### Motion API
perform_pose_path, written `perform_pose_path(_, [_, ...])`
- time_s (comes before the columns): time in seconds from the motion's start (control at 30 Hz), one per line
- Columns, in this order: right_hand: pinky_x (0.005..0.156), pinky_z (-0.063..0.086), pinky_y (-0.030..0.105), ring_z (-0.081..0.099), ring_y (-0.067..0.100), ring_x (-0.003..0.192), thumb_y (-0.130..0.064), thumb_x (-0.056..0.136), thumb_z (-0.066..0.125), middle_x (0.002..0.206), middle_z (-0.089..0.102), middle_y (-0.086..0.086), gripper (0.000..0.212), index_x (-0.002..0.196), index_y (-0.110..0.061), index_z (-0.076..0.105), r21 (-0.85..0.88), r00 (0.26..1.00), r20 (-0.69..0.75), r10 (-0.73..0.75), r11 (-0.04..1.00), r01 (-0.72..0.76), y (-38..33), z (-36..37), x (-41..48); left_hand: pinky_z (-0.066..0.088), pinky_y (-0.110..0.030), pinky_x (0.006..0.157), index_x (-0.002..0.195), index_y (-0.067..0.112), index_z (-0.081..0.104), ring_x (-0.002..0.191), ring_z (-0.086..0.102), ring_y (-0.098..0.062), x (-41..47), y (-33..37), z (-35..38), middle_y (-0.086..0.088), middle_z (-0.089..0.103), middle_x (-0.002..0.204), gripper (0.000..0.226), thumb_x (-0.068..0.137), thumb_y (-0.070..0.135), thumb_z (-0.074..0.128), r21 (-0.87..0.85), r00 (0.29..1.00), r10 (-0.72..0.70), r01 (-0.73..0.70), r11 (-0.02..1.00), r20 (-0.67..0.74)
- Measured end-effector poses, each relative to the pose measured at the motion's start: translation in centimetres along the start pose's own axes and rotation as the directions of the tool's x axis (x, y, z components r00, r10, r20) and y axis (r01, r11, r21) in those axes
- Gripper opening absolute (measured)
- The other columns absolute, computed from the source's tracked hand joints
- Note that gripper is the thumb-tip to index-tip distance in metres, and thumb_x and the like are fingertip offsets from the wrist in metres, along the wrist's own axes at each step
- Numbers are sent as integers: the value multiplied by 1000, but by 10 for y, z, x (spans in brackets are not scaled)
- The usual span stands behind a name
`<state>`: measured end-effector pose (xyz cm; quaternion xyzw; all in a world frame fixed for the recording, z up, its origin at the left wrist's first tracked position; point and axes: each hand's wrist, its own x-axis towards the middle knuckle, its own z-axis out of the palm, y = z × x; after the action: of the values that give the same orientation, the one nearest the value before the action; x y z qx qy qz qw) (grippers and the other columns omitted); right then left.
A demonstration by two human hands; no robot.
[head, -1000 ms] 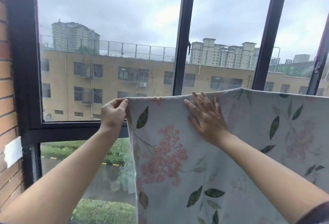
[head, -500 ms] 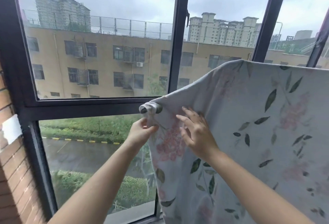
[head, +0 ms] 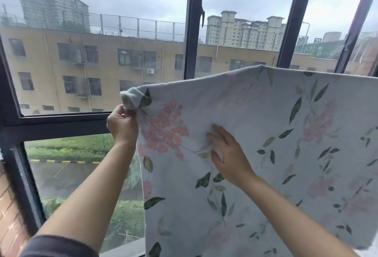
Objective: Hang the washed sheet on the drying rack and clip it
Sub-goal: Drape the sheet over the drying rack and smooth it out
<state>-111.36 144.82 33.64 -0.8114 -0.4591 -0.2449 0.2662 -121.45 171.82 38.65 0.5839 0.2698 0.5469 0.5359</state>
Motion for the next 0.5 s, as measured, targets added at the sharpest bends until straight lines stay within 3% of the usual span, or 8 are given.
perform_pose_path(0.13, [117, 22, 32, 22, 21, 144, -17, 93, 49, 154, 29, 4, 48, 140, -18, 45, -1, 999, 6, 40, 999, -40, 10, -2, -1, 47, -38, 71, 84, 8, 65, 80, 57, -29, 0, 3, 18, -16, 66, 88, 9, 84, 11, 56, 287, 995, -55, 27, 958, 89])
perform_pose_path(0.2, [116, 19, 25, 21, 18, 144, -15, 92, 50, 155, 28, 2, 47, 139, -17, 46, 10, 999, -3, 45, 999, -45, 13, -1, -1, 46, -36, 75, 94, 5, 67, 89, 60, -32, -9, -5, 26, -18, 66, 94, 17, 82, 6, 55, 294, 980, -115, 63, 954, 163])
perform_pose_path(0.3, [112, 14, 17, 13, 11, 146, -15, 93, 51, 157, 21, -4, 50, 141, -22, 43, 25, 999, 15, 51, 998, -52, 17, 0, -3, 48, -33, 77, 108, 10, 62, 93, 60, -26, -27, -13, 38, -9, 62, 96, 43, 65, 18, 56, 248, 887, -214, 117, 962, 410])
perform_pose_path(0.37, [112, 11, 13, 10, 6, 145, -17, 94, 49, 157, 18, -9, 51, 143, -25, 40, 48, 998, 22, 58, 997, -59, 17, 1, -6, 48, -35, 83, 123, 10, 49, 100, 58, -26, -40, -19, 48, -9, 58, 105, 69, 57, 29, 54, 259, 836, -276, 167, 951, 474])
perform_pose_path(0.43, [110, 8, 6, 10, 1, 143, -21, 94, 45, 155, 17, -13, 50, 144, -26, 39, 91, 998, 7, 66, 994, -67, 19, 2, -11, 45, -35, 91, 138, 8, 30, 110, 54, -27, -63, -20, 52, -12, 53, 120, 78, 69, 31, 58, 294, 811, -347, 226, 929, 472])
perform_pose_path(0.5, [109, 9, 3, 12, -3, 141, -25, 96, 41, 153, 18, -16, 48, 143, -28, 38, 159, 994, -9, 107, 982, -104, 25, 4, -21, 39, -34, 97, 144, 6, 22, 122, 48, -29, -86, -26, 60, -17, 48, 134, 69, 85, 21, 55, 318, 816, -334, 196, 928, 472])
